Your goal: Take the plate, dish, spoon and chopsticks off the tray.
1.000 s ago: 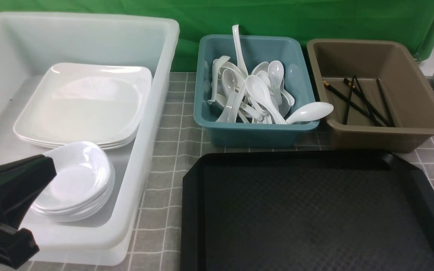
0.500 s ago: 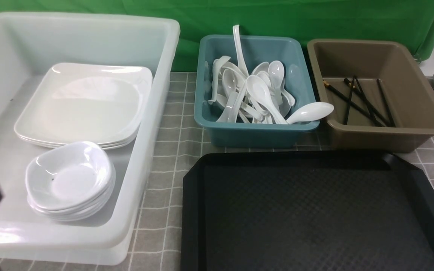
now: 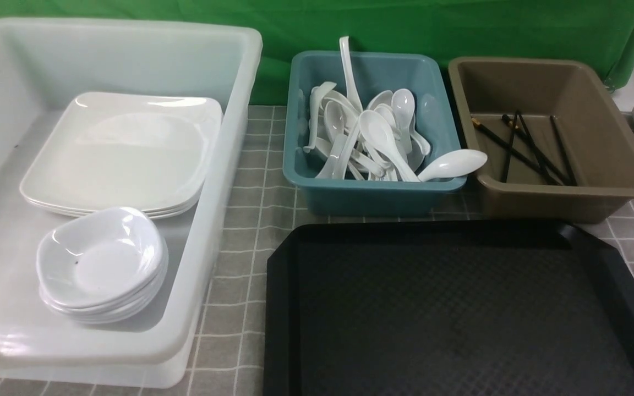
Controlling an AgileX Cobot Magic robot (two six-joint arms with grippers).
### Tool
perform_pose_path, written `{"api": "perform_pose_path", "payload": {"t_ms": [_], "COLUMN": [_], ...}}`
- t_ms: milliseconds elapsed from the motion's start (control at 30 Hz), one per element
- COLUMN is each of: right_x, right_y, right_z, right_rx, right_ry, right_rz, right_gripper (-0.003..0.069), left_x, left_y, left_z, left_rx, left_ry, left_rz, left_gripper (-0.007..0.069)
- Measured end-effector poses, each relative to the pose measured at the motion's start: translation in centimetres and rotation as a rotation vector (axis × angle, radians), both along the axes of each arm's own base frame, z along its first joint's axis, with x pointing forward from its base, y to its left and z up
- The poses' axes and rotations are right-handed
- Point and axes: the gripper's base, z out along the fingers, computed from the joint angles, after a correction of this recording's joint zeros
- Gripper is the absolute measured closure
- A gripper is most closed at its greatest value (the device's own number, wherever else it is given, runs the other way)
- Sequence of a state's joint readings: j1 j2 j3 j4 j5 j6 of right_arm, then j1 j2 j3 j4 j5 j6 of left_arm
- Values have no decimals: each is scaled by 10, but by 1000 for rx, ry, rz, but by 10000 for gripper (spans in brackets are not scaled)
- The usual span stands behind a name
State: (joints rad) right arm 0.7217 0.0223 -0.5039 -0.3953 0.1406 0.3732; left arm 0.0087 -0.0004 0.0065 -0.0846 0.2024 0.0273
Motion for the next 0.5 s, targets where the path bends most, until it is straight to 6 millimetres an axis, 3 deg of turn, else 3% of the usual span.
{"api": "perform_pose_path", "payload": {"t_ms": [500], "right_x": [0], "right_y": [0], "right_z": [0], "right_rx": [0], "right_ry": [0], "right_rz": [0], "right_gripper": [425], "left_x": [0], "left_y": [0], "left_z": [0], "left_rx": [6], "left_ry": [4], "left_rz": [-2], "left_gripper": [616]}}
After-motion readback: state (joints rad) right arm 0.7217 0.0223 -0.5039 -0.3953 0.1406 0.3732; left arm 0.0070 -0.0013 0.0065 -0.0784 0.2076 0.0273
